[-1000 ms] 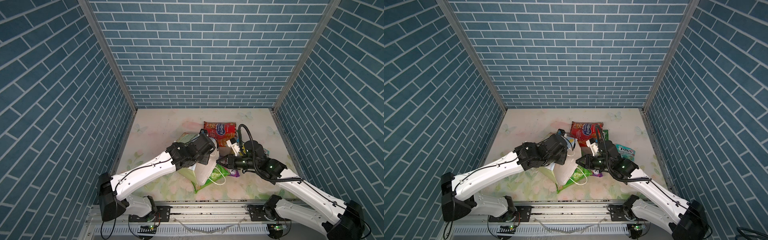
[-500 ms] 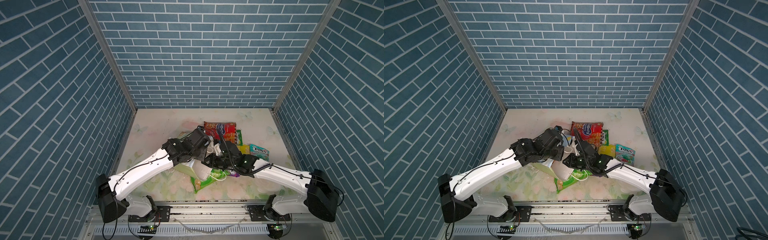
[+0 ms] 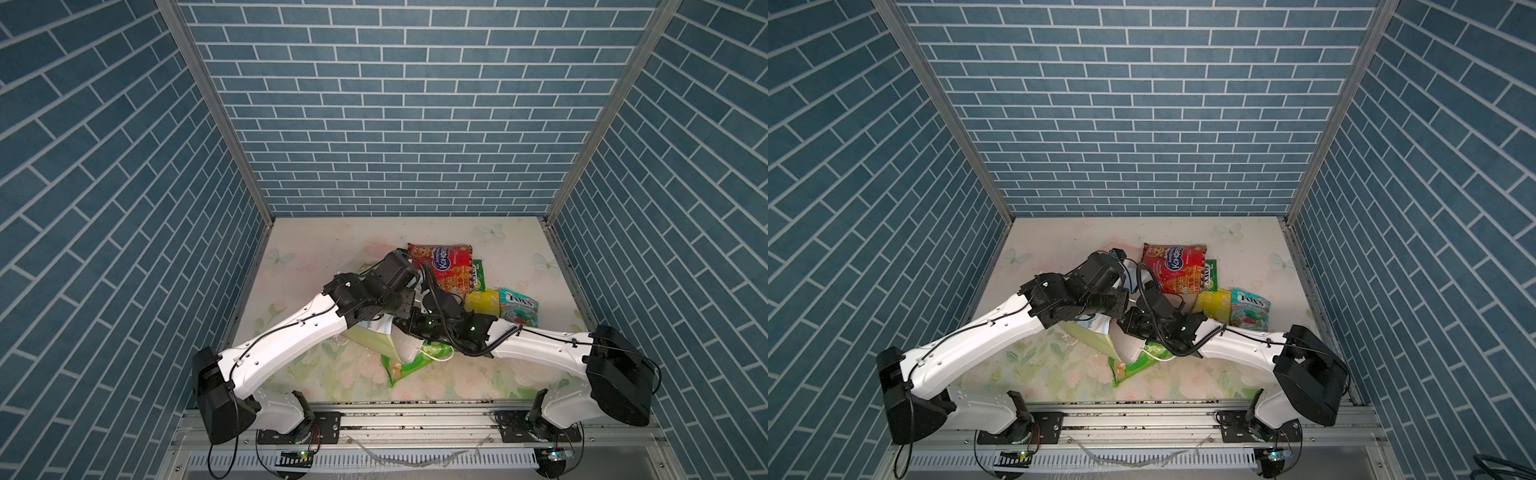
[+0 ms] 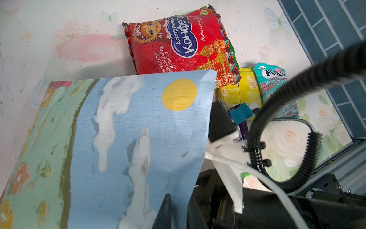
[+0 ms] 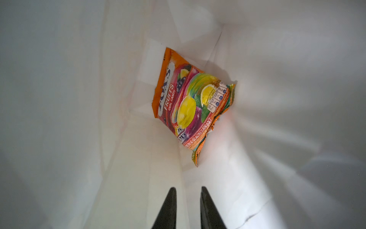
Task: Take the snacks out of the paper bag
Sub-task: Pick up the snack from the paper bag.
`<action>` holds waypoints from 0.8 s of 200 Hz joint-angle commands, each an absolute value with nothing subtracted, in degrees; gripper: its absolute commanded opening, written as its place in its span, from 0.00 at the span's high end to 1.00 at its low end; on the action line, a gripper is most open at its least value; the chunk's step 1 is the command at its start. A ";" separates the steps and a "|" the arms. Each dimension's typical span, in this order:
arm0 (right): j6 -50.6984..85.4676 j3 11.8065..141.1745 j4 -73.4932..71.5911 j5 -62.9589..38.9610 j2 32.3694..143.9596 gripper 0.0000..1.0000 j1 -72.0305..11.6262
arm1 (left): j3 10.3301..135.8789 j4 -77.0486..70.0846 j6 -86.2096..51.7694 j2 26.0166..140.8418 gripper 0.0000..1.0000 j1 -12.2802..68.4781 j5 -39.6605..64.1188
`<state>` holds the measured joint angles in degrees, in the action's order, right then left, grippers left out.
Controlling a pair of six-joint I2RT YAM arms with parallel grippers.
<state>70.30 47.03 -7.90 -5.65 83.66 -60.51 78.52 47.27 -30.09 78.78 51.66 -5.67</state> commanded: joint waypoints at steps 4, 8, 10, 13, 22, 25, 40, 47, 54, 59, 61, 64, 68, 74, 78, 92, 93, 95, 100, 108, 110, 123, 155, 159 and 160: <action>75.36 45.03 -13.41 -2.00 83.31 0.77 -61.76 | 78.91 45.97 -30.91 78.06 0.84 50.76 -4.87; 75.70 44.77 -13.94 -2.11 83.67 0.77 -61.92 | 78.85 45.92 -30.91 77.93 0.84 50.58 -4.87; 75.86 44.68 -14.36 -2.15 83.83 0.77 -61.95 | 78.84 45.91 -30.82 77.86 0.84 50.55 -4.78; 76.19 44.51 -14.92 -2.24 84.11 0.77 -62.03 | 78.84 45.84 -30.91 77.82 0.84 50.47 -4.79; 76.92 44.13 -16.39 -2.67 84.98 0.77 -62.22 | 78.88 45.68 -30.84 77.63 0.84 50.12 -4.43; 77.05 44.12 -16.80 -3.04 85.33 0.77 -62.20 | 78.84 45.56 -30.85 77.50 0.84 50.03 -4.37; 77.41 44.84 -17.14 -3.89 86.80 0.77 -62.33 | 79.10 45.29 -30.59 77.51 0.84 49.83 -3.87; 77.48 45.49 -17.17 -4.32 87.55 0.75 -62.32 | 79.24 45.24 -30.43 77.48 0.84 49.83 -3.64; 77.38 46.38 -16.82 -4.47 88.46 0.73 -62.34 | 79.33 45.06 -30.42 77.43 0.84 49.83 -3.44; 77.44 47.20 -15.89 -4.55 89.18 0.71 -62.33 | 79.20 44.88 -30.43 77.44 0.84 49.77 -3.26; 77.43 47.51 -15.49 -4.61 89.49 0.71 -62.36 | 79.21 44.79 -30.44 77.43 0.84 49.80 -3.21; 77.45 47.95 -14.90 -4.59 89.96 0.70 -62.36 | 79.19 44.70 -30.49 77.45 0.84 49.83 -3.08; 77.56 48.57 -14.35 -4.64 90.51 0.69 -62.31 | 79.19 44.59 -30.43 77.38 0.84 49.83 -2.96; 77.64 49.38 -13.69 -4.70 91.43 0.68 -62.35 | 79.20 44.50 -30.48 77.38 0.84 49.81 -2.84; 77.74 49.82 -13.34 -4.68 91.89 0.68 -62.38 | 79.23 44.42 -30.41 77.35 0.84 49.83 -2.72; 78.34 50.69 -12.24 -4.66 93.18 0.65 -62.32 | 79.49 44.42 -30.46 77.10 0.84 49.83 -2.55; 78.37 50.75 -12.27 -4.66 93.31 0.65 -62.32 | 79.47 44.45 -30.48 77.05 0.84 49.83 -2.55; 78.48 50.79 -12.28 -4.66 93.42 0.64 -62.34 | 79.50 44.51 -30.49 77.01 0.84 49.79 -2.55; 78.64 50.88 -12.22 -4.66 93.65 0.64 -62.34 | 79.44 44.39 -30.50 76.98 0.84 49.82 -2.55; 78.86 50.97 -11.81 -4.39 93.97 0.63 -62.28 | 79.34 44.37 -30.40 76.67 0.83 49.83 -2.59; 78.95 50.98 -11.61 -4.26 94.00 0.63 -62.30 | 79.32 44.38 -30.34 76.63 0.83 49.79 -2.58; 79.40 50.89 -11.24 -3.87 94.37 0.63 -62.25 | 79.28 44.34 -30.28 76.36 0.84 49.75 -2.71; 79.78 50.97 -11.23 -4.29 96.14 0.62 -62.01 | 79.28 43.92 -30.14 76.42 0.83 49.57 -1.61; 79.74 51.05 -11.35 -4.45 96.46 0.62 -61.97 | 79.27 43.80 -30.15 76.54 0.84 49.57 -1.46; 79.73 51.10 -11.34 -4.51 96.53 0.62 -61.92 | 79.23 43.74 -30.15 76.50 0.84 49.57 -1.39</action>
<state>77.76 49.80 -12.99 -4.69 94.63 -62.00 78.52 45.10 -30.39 77.32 49.80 -2.90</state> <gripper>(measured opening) 0.376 0.165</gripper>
